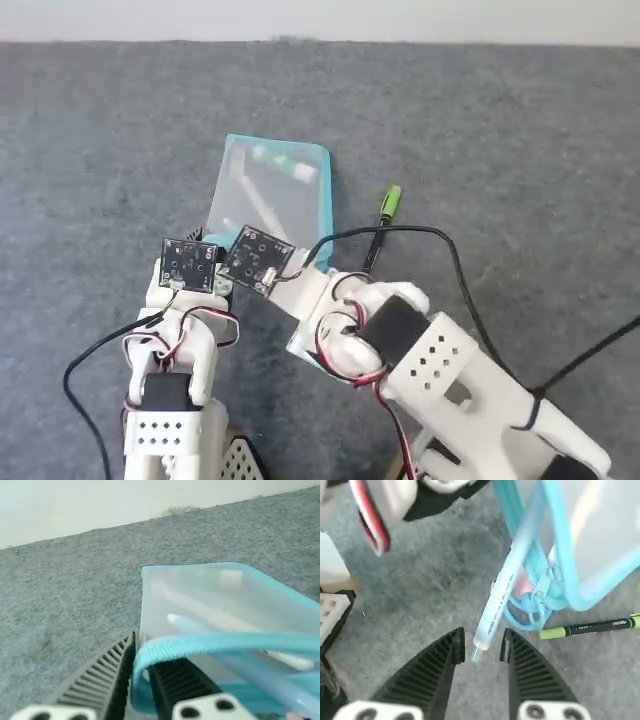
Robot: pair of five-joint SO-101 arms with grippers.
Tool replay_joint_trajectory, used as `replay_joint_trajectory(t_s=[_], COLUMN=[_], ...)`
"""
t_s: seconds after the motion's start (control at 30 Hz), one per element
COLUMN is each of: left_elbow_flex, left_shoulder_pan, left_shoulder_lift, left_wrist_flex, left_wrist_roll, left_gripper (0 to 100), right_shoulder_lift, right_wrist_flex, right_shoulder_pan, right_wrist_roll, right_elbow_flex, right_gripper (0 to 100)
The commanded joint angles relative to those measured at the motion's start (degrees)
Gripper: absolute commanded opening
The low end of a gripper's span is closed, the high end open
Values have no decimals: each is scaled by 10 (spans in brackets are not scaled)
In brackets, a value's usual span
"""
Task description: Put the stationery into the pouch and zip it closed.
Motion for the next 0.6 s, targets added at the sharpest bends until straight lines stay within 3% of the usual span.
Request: replay_joint_trajectory(t_s=[0.0, 0.57], left_elbow_flex=[-20, -19], left_shoulder_pan=[4, 4], left_shoulder_lift=[-10, -10], left_wrist_flex=[-20, -20], left_wrist_roll=[-5, -5], left_gripper=[11, 11], right_shoulder_lift=[11, 22], right_wrist_flex=[-15, -48], right_shoulder_pan=[-6, -5], right_wrist_roll=[-7, -7], right_elbow_flex=[-4, 24], right_gripper=[117, 112])
